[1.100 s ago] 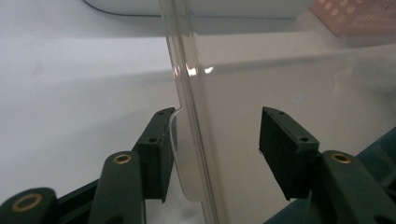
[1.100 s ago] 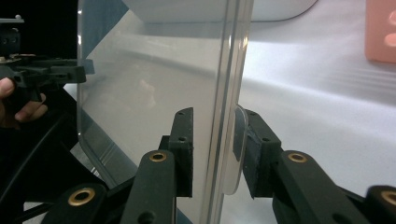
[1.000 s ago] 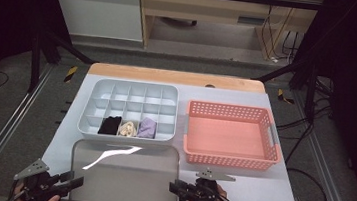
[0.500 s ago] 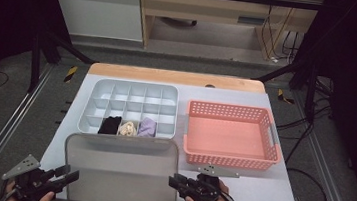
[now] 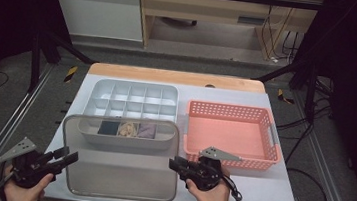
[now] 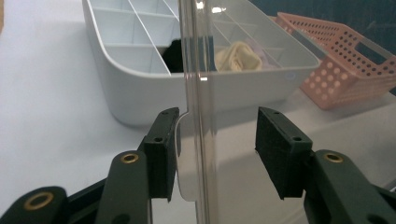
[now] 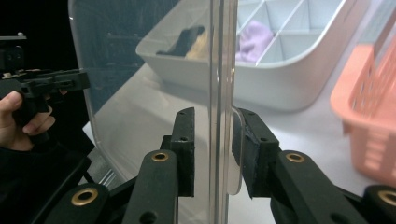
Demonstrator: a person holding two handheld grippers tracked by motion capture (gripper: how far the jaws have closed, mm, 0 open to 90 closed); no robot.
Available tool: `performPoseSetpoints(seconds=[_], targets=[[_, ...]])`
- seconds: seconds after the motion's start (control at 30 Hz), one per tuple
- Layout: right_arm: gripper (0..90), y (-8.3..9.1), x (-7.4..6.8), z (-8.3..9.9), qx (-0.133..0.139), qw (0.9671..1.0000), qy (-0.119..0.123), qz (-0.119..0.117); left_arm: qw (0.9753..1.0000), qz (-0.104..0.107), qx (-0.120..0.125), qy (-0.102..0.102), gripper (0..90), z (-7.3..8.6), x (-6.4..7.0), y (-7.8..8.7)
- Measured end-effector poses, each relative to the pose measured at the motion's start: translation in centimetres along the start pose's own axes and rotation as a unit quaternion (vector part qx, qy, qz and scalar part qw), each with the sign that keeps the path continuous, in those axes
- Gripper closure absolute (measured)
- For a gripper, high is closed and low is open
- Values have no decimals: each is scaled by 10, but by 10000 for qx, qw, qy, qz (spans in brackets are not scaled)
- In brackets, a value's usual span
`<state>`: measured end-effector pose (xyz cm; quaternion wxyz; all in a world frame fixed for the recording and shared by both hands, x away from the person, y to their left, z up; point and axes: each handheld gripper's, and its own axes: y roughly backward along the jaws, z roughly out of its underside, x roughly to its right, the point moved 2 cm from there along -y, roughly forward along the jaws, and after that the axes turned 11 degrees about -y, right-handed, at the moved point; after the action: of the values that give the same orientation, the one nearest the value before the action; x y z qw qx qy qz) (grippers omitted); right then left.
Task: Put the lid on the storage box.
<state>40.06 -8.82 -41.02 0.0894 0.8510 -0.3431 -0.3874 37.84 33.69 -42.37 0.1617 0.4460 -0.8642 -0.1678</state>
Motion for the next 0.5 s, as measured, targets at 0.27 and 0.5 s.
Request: performPoseSetpoints(seconds=[0.27, 0.5], targets=[[697, -7, 4, -19, 212, 9997, 152, 10, 9996, -101, 167, -223, 491, -35, -12, -15], [690, -3, 8, -38, 489, 9987, 134, -11, 9987, -182, 329, -350, 488, -63, -10, -21]])
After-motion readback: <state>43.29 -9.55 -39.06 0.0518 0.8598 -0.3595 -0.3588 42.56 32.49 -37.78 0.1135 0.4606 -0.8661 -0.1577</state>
